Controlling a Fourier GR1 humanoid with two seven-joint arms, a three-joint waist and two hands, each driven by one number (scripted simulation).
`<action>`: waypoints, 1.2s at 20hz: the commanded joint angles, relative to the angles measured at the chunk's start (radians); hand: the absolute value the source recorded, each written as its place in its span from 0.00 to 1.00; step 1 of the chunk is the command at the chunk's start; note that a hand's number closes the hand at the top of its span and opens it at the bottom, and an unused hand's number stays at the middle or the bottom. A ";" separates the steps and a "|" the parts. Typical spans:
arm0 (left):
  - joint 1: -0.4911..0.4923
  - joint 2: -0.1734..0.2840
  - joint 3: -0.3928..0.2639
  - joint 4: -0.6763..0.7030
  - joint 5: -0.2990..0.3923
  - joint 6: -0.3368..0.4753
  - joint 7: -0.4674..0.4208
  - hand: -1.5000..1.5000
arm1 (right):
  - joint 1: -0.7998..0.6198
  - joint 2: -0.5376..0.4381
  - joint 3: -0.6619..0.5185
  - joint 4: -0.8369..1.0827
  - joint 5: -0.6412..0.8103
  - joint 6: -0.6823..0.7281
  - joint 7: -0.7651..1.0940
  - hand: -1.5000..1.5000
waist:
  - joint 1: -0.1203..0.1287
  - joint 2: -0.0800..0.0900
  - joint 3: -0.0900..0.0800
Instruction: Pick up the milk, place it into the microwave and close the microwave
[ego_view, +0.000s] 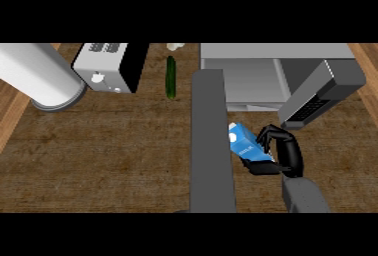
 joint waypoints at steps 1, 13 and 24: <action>0.005 -0.017 -0.002 0.005 -0.011 -0.015 -0.008 0.00 | -0.065 0.001 0.014 -0.167 -0.006 -0.031 0.204 1.00 | 0.001 -0.003 -0.001; -0.057 0.012 -0.007 0.049 -0.032 -0.005 0.014 0.00 | -0.490 -0.011 -0.018 0.218 0.184 -0.267 0.334 1.00 | 0.031 0.010 0.001; -0.055 -0.007 -0.018 0.069 -0.046 -0.044 -0.015 0.00 | -0.692 -0.062 -0.128 0.620 0.217 -0.459 0.206 1.00 | 0.068 0.025 0.003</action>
